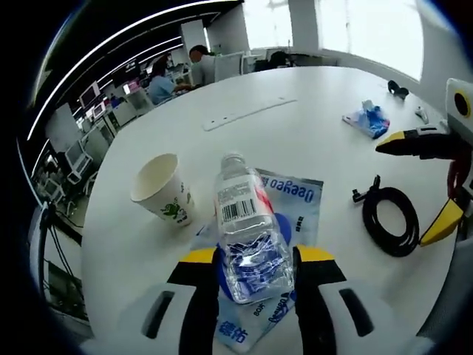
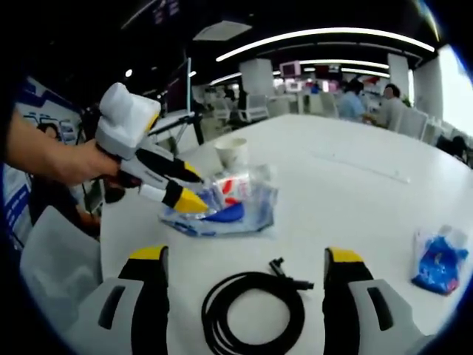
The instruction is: Arrange the tabletop items into an orderly group along one side of the table until the central work area is clear of visible clutter.
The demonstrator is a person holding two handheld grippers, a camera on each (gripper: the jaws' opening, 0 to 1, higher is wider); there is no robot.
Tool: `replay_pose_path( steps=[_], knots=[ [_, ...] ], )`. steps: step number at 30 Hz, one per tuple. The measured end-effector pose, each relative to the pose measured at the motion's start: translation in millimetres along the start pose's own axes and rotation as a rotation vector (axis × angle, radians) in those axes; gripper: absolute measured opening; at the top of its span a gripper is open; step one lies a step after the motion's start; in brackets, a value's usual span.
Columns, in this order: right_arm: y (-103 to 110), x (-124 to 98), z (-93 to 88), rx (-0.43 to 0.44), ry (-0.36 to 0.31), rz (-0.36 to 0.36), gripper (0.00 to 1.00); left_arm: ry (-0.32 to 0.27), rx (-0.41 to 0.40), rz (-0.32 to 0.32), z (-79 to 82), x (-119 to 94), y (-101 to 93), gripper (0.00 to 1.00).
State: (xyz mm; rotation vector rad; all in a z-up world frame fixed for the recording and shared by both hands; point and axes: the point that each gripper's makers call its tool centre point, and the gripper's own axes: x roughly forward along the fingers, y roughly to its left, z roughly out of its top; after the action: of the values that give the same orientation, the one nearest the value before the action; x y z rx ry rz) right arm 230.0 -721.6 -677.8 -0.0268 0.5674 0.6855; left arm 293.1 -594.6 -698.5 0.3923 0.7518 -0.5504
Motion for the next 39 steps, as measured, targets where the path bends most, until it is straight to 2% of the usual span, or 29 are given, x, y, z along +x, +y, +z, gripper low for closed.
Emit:
replay_pose_path(
  steps=[11, 18, 22, 27, 33, 35, 39],
  knots=[
    [1.8, 1.3, 0.4, 0.001, -0.001, 0.005, 0.84, -0.008, 0.188, 0.039, 16.2, 0.1, -2.6, 0.36],
    [0.5, 1.6, 0.5, 0.002, 0.001, 0.004, 0.84, -0.01, 0.154, 0.035, 15.8, 1.6, 2.5, 0.35],
    [0.9, 2.5, 0.2, 0.006, 0.003, 0.005, 0.83, -0.017, 0.179, 0.025, 14.7, 1.9, 3.0, 0.34],
    [2.0, 3.7, 0.5, 0.006, 0.006, 0.009, 0.83, -0.023, 0.145, 0.001, 15.4, 2.2, 6.9, 0.33],
    [1.7, 5.0, 0.5, 0.007, 0.008, 0.009, 0.83, -0.015, 0.206, -0.03, 15.2, 4.3, 5.8, 0.34],
    [1.9, 5.4, 0.2, 0.008, 0.009, 0.009, 0.83, -0.022, 0.192, -0.029, 17.5, 5.4, 6.6, 0.35],
    [2.9, 6.5, 0.1, 0.009, 0.011, 0.012, 0.83, -0.016, 0.096, -0.029, 19.5, 10.1, 7.3, 0.36]
  ],
)
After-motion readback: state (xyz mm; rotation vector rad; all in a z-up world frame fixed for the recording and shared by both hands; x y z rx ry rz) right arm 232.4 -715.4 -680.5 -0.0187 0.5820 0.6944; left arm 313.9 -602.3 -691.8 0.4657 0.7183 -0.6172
